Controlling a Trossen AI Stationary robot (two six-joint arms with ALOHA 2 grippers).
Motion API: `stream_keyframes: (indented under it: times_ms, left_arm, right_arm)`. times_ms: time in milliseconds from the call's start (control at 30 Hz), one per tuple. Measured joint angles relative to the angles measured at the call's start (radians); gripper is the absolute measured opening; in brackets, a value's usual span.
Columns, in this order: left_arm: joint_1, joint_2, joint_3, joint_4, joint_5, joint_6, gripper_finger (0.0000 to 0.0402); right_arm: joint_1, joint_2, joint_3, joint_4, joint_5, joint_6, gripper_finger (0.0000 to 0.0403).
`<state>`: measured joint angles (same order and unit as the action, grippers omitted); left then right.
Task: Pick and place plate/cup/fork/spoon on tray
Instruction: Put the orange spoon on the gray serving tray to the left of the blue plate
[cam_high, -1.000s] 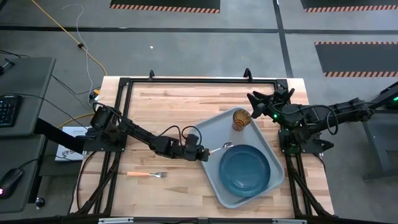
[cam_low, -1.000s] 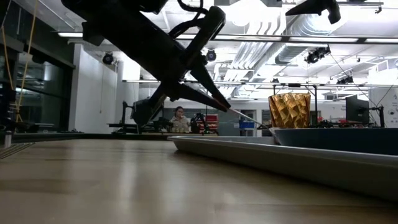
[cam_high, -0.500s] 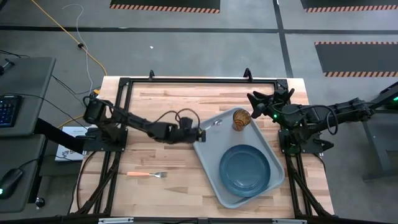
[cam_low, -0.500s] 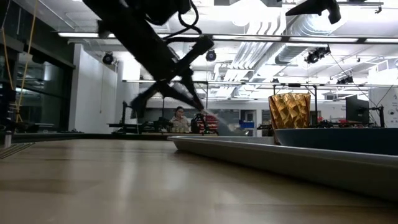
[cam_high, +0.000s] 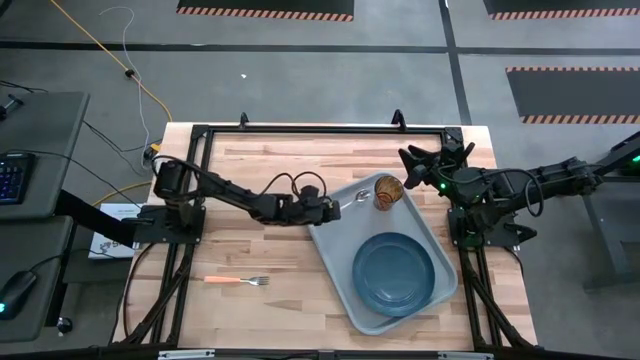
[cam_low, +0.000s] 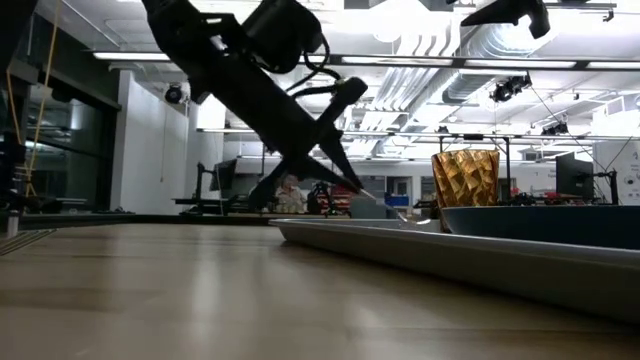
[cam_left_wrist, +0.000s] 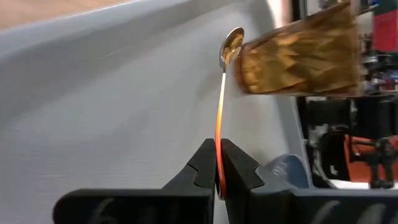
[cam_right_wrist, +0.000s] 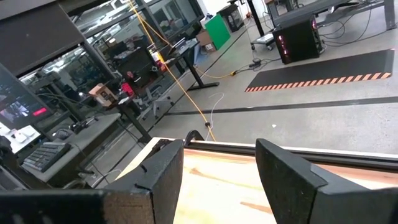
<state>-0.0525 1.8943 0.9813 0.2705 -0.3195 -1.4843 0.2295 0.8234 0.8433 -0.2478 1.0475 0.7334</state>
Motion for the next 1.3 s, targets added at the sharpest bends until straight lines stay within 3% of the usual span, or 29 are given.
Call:
stream_keyframes:
  times_ms: [300,1300]
  left_arm:
    - [0.000,0.041,-0.001,-0.006,-0.005,-0.031,0.0011]
    - [0.061,0.042,-0.002,-0.081,0.022,0.144,0.0112]
  right_arm:
    - [0.000,0.000,0.000,0.002,0.000,0.000,0.0193]
    - [0.000,0.000,0.000,0.004,-0.003,0.010,0.0193]
